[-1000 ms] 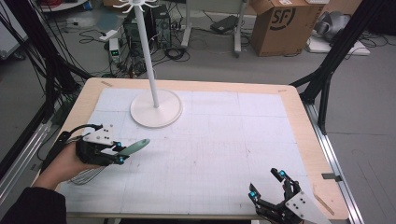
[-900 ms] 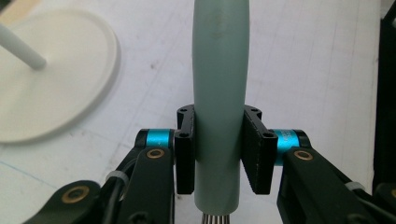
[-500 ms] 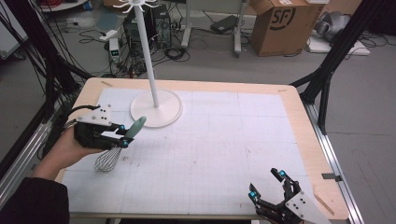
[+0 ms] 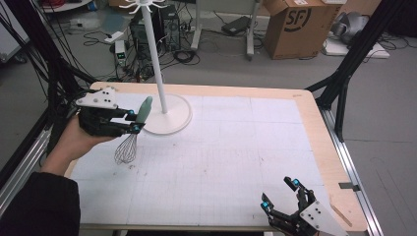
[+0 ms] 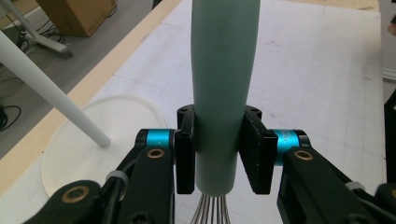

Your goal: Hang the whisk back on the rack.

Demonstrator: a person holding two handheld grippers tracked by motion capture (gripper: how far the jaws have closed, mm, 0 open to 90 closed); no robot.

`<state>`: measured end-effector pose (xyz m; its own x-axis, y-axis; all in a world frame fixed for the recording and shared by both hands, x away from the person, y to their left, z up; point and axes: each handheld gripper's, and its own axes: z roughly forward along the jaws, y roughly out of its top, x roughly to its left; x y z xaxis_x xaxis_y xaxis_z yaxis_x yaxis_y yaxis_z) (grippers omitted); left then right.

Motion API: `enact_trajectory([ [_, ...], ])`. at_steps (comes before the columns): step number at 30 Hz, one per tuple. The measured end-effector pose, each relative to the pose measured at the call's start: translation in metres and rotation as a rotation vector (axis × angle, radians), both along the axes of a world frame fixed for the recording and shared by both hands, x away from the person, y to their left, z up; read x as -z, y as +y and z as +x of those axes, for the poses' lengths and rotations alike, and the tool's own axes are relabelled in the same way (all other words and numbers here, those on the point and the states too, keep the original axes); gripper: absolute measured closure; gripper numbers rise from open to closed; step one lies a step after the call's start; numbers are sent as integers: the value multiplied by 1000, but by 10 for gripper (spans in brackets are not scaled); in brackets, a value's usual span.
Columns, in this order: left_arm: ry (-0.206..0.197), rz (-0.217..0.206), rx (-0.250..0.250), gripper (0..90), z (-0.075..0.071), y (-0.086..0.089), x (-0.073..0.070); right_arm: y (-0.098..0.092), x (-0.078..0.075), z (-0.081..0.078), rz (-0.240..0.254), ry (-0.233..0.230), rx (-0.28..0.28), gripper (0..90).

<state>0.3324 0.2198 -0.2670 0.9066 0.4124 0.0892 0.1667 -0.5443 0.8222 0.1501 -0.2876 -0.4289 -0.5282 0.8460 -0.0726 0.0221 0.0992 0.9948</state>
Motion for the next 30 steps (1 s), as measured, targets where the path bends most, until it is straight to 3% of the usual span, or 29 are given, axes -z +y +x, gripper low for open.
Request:
enact_trajectory([
  [5,-10,-49,-6,692,12,0,-13,0,1,3,-1,6,-1,165],
  [6,-12,-78,-12,692,17,1,-17,0,2,5,3,10,-2,165],
  [17,-40,-164,-61,691,42,10,-38,-3,4,5,23,15,4,165],
  [23,-70,-173,-102,691,51,21,-57,-4,4,5,33,30,14,165],
  [30,-78,-220,-144,691,67,34,-75,-6,5,6,42,31,22,165],
])
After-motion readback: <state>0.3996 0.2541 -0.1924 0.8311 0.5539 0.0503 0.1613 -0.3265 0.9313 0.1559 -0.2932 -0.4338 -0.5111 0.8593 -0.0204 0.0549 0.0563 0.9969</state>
